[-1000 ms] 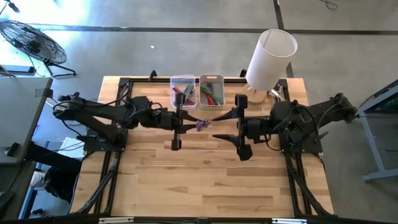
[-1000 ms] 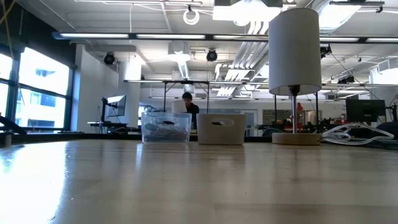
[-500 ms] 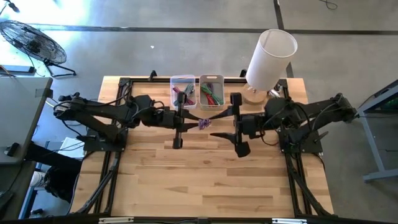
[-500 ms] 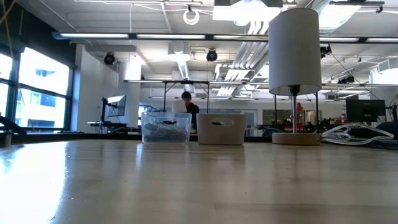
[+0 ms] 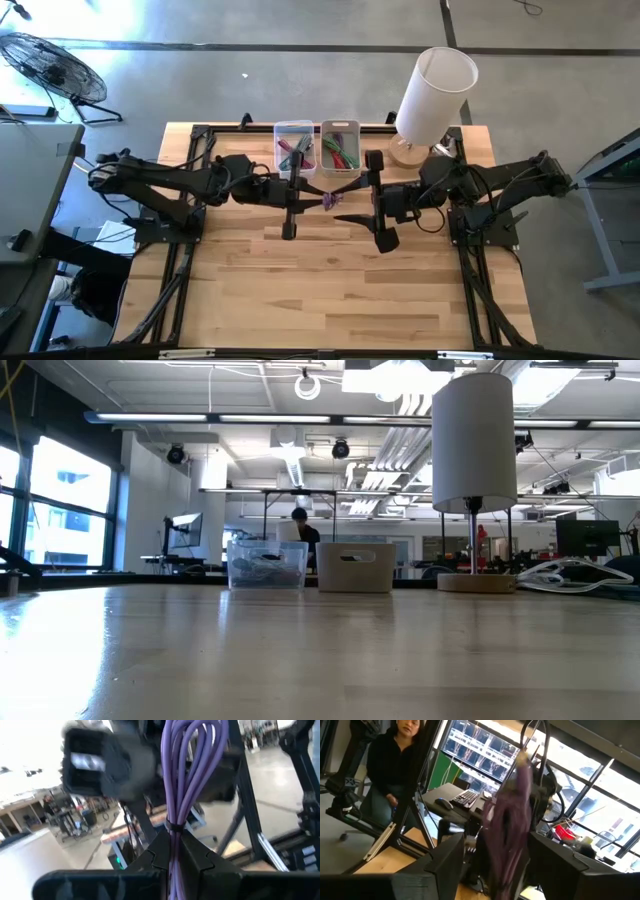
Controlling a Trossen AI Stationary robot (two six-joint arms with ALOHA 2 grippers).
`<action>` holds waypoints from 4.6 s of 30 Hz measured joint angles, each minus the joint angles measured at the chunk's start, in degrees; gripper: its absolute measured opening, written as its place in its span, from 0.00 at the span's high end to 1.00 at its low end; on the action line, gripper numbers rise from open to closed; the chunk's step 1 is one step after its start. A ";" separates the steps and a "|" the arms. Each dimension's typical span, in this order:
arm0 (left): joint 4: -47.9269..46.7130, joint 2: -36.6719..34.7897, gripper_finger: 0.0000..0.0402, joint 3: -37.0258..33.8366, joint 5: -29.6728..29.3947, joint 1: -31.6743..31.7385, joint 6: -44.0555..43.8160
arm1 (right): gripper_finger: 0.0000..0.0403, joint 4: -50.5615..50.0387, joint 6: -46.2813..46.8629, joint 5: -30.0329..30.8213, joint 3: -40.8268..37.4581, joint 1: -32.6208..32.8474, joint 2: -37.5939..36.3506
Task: Pick & Place USB Port
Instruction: Put the violet charger cable into the gray bin, then return to Home Position
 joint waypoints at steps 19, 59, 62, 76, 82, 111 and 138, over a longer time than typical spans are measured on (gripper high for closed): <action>-0.19 1.09 0.97 -0.07 2.69 2.13 -1.29 | 0.48 -1.06 0.17 0.18 0.00 -0.84 0.02; -0.66 -0.18 0.74 -0.02 10.16 3.50 -10.38 | 0.99 -3.34 4.33 2.93 0.00 -3.05 0.00; -1.17 -0.18 0.67 -0.02 10.80 3.90 -10.80 | 0.99 -3.60 5.14 4.20 0.00 -3.03 -0.09; -11.61 -6.82 0.60 -0.04 13.44 3.89 -8.16 | 0.99 -19.95 25.85 25.37 -0.04 -7.69 -0.97; -20.89 -16.17 0.60 -0.04 11.35 3.80 -3.47 | 0.99 -22.52 34.81 23.35 -0.02 -12.64 3.63; -62.81 -35.95 0.60 -0.04 -8.81 3.86 0.24 | 0.99 -23.57 46.69 24.40 -0.02 -32.25 18.25; -67.30 -36.20 0.60 -0.07 -12.40 3.87 -0.61 | 0.70 -23.08 48.60 15.76 -0.02 -36.10 25.51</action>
